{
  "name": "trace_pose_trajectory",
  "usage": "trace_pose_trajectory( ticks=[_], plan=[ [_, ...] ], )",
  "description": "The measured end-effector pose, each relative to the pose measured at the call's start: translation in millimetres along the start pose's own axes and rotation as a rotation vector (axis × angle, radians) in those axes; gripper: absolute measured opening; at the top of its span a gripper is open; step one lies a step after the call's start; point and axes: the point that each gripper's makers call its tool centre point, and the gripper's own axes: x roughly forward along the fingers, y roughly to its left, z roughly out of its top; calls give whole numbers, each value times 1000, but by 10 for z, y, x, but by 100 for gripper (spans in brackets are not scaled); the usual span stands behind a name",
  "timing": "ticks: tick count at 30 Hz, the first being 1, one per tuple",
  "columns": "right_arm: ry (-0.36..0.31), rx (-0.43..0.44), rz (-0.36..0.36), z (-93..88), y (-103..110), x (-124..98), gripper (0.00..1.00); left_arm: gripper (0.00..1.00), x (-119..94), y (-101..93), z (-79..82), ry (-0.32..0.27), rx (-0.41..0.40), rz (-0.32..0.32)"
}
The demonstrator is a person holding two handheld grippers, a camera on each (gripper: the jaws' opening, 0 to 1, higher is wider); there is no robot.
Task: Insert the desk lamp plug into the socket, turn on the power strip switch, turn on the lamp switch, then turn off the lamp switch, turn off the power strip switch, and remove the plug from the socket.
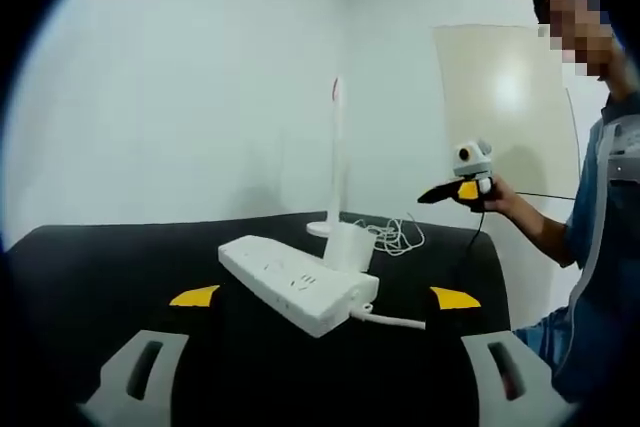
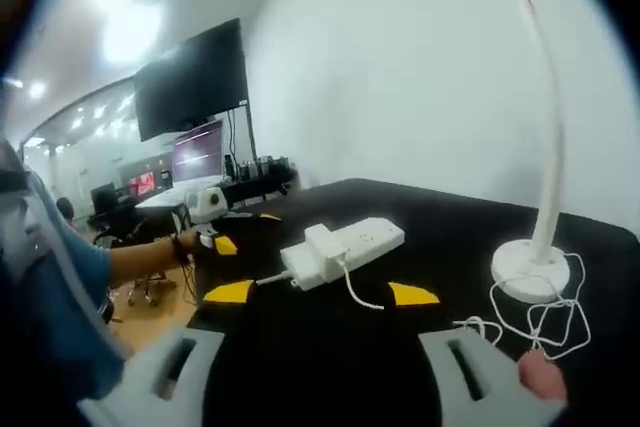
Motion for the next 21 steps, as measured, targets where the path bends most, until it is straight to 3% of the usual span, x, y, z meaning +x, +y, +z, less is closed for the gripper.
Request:
trace_pose_trajectory(
  ticks=[8, 15, 21],
  plan=[
    [22, -23, -34, -69, -104, -167, 56, 80, 139, -11, 42, 10, 18, -26],
    [-39, -33, -52, 16, -181, -343, 58, 80, 184, -46, 6, 21, 20, -46],
    [-25, -24, -87, -74, -286, -432, 60, 82, 215, -88, 0, 27, 25, -56]
  ],
)
